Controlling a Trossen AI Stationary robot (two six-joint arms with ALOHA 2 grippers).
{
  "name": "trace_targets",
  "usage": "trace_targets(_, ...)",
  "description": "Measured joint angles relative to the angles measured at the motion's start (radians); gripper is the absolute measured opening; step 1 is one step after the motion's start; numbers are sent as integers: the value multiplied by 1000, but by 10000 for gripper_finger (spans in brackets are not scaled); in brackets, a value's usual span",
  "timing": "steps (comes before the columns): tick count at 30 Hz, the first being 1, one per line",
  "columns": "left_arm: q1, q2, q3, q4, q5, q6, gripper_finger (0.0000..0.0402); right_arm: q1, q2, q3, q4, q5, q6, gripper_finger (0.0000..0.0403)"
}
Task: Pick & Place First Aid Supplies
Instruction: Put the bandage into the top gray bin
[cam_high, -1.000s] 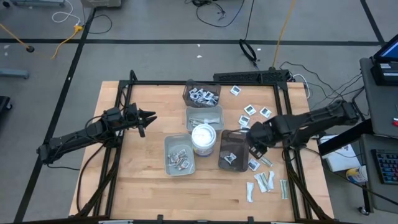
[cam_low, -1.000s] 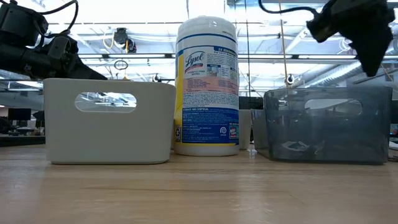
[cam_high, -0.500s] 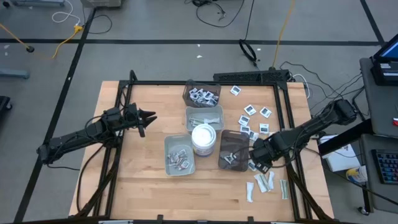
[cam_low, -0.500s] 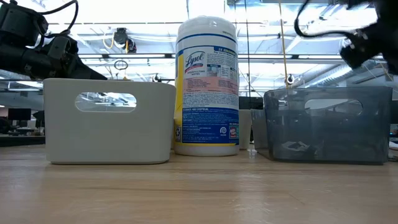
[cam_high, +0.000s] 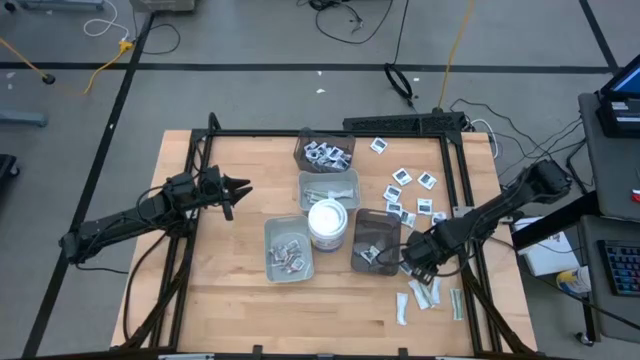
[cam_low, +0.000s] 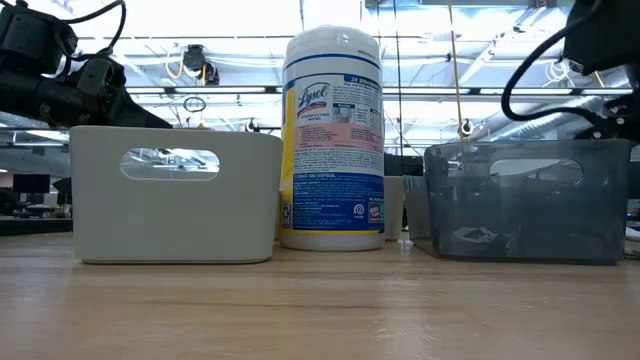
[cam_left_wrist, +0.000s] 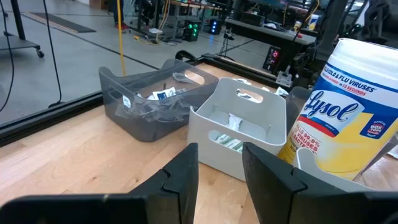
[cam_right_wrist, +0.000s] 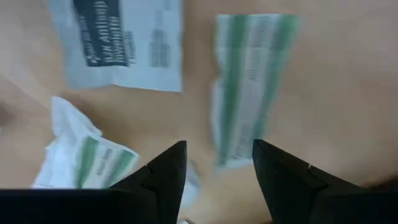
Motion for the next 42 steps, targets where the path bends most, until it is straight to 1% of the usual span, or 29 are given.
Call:
trace_targets(3,0,0,0,0,0,0,129,0,11,-27,59,-12,-1,180)
trace_targets(5,0,0,0,0,0,0,129,0,17,-34,56,-12,-2,179)
trace_targets(8,0,0,0,0,0,0,129,0,26,-35,56,-13,-2,161)
trace_targets(11,0,0,0,0,0,0,129,0,26,-35,66,-14,-9,115)
trace_targets(15,0,0,0,0,0,0,129,0,26,-35,74,-39,-33,28)
trace_targets(17,0,0,0,0,0,0,129,0,26,-35,73,-41,-44,9)
trace_targets(20,0,0,0,0,0,0,129,-1,23,-33,50,-41,-42,4)
trace_targets(22,0,0,0,0,0,0,129,-1,22,-15,-4,-41,-49,2)
trace_targets(30,0,0,0,0,0,0,129,-10,-14,106,-208,-37,-65,1)
trace_targets(35,0,0,0,0,0,0,129,-54,-45,201,-345,-31,-101,0)
trace_targets(42,0,0,0,0,0,0,129,-155,-54,319,-542,42,-187,0)
